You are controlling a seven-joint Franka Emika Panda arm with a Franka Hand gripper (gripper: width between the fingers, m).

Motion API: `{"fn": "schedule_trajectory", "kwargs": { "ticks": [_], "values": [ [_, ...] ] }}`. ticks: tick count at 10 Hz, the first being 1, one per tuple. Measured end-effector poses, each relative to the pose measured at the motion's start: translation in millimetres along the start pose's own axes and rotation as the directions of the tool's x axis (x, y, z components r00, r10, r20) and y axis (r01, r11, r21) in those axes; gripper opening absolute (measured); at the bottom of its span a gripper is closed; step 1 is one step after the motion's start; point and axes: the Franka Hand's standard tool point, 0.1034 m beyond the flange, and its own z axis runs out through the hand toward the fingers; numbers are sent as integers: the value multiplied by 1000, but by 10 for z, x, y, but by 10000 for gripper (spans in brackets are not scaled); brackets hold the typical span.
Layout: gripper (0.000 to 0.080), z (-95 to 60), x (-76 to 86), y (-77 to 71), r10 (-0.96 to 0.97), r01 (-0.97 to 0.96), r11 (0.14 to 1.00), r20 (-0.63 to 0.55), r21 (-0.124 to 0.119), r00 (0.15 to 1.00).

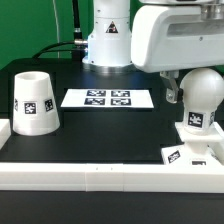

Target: Assemble lamp

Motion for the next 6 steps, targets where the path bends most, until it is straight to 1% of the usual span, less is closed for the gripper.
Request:
{"fn": "schedule_trajectory", "kwargs": {
  "ticks": [2,3,5,6],
  "values": [
    [698,-19,37,-6,-175,175,984,0,-32,985],
    [698,-21,33,10,-304,304,952,10,-40,953],
    [698,-27,35,25,-494,495,867,32,-52,869],
    [698,-26,36,22,-591,593,804,47,-55,806]
  ]
}}
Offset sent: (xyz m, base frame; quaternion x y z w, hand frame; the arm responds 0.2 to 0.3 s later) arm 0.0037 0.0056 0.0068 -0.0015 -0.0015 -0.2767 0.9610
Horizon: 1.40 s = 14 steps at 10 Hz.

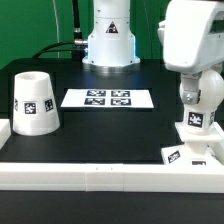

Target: Assemble lamp

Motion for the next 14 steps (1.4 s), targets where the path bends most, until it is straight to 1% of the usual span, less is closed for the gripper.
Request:
{"fn": "schedule_trajectory", "kwargs": {
  "ticks": [2,5,6,9,10,11,14],
  "values": [
    [698,0,15,-10,-154,154,988,11,-6,988],
    [698,1,47,-30,-389,390,921,45,-16,920],
    [698,3,51,-33,-423,424,906,49,-15,905],
    [698,11,-4,2,-611,613,790,69,-3,788],
    [698,11,-9,7,-634,636,772,75,-2,770],
    [573,13,-16,10,-634,636,772,76,-2,770],
    [576,14,-21,12,-613,615,788,76,-3,786]
  ]
}}
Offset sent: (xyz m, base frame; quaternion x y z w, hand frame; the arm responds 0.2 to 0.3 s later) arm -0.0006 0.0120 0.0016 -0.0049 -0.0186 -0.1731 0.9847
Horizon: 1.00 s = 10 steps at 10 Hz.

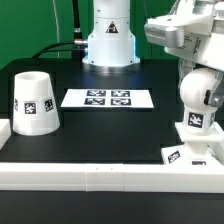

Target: Assemble lamp

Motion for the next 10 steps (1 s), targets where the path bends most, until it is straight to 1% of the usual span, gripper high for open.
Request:
{"fn": "schedule_trajectory", "kwargs": {
  "ticks": [2,3,5,7,9,10],
  "values": [
    [576,1,-3,-1,4,-4,1000,0,0,1000],
    [576,3,-4,-17,139,-138,990,-6,10,990],
    [576,4,5,-45,419,-418,907,-11,41,908],
    [577,3,18,-52,575,-575,816,10,58,818],
    [577,0,30,-60,702,-702,710,24,61,712],
    [577,-2,37,-62,738,-738,672,28,60,674]
  ]
}}
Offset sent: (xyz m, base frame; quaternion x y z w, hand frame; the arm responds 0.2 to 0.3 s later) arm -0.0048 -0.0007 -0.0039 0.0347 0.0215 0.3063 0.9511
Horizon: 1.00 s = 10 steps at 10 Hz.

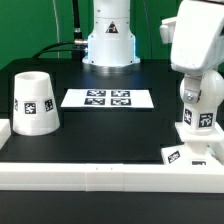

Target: Assemble lamp

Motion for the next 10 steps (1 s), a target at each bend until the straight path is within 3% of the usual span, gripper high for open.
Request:
{"fn": "schedule_trajectory", "kwargs": {
  "ticks": [4,5,6,8,10],
  "values": [
    [577,-4,8,-21,270,-270,963,-5,21,963],
    [577,6,-14,-14,396,-395,917,-8,49,918],
    [577,-1,-29,-11,502,-501,863,-4,59,865],
    [577,-13,-60,-8,625,-625,778,12,61,780],
    [577,-35,-84,19,769,-769,637,23,55,639]
  ]
}}
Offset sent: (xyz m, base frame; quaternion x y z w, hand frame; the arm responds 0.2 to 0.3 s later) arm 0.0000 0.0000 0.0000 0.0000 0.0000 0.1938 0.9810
